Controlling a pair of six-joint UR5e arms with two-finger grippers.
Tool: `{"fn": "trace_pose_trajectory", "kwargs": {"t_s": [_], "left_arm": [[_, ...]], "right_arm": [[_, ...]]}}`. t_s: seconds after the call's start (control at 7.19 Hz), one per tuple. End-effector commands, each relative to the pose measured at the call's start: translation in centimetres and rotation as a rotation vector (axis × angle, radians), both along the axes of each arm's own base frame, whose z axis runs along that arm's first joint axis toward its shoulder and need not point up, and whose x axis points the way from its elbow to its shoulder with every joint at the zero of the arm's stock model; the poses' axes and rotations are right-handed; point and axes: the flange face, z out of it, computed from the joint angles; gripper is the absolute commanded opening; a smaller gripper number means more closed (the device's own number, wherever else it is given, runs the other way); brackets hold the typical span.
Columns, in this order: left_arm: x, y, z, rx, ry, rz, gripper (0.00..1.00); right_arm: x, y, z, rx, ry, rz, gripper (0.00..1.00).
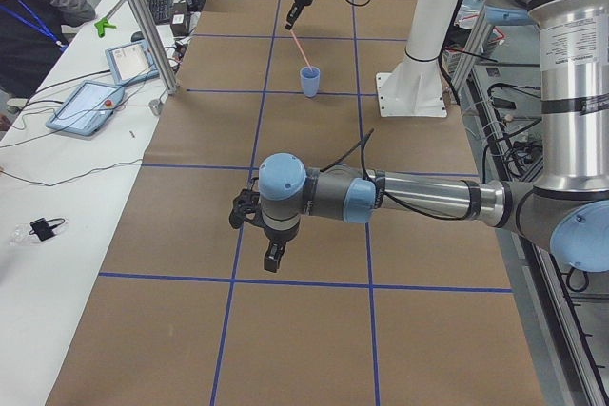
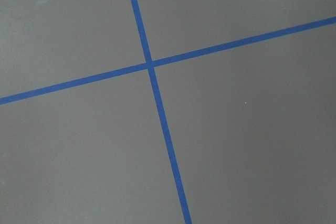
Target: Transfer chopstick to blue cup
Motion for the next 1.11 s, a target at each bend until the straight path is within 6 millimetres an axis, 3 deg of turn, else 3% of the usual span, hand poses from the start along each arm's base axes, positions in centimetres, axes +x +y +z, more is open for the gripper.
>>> {"fn": "trace_pose_trajectory", "kwargs": {"t_s": [0.0,0.56,0.7,0.83,0.97], "left_arm": [[0.0,0.0,0.3,-0.006,0.0,0.0,0.99],[0.1,0.0,0.3,-0.006,0.0,0.002,0.99],[0.1,0.0,0.3,-0.006,0.0,0.002,0.99],[0.1,0.0,0.4,-0.008,0.0,0.002,0.99],[0.0,0.1,0.4,-0.008,0.0,0.0,0.99]], "right_arm": [[-2.2,0.5,-0.5,0.001,0.014,-0.007,0.0],[-4.9,1.6,0.0,0.021,0.044,-0.021,0.0],[-5.1,1.6,-0.3,0.032,0.023,-0.022,0.05],[-5.3,1.6,0.1,0.032,0.025,-0.023,0.43],[-5.3,1.7,0.1,0.033,0.025,-0.023,0.67]]}}
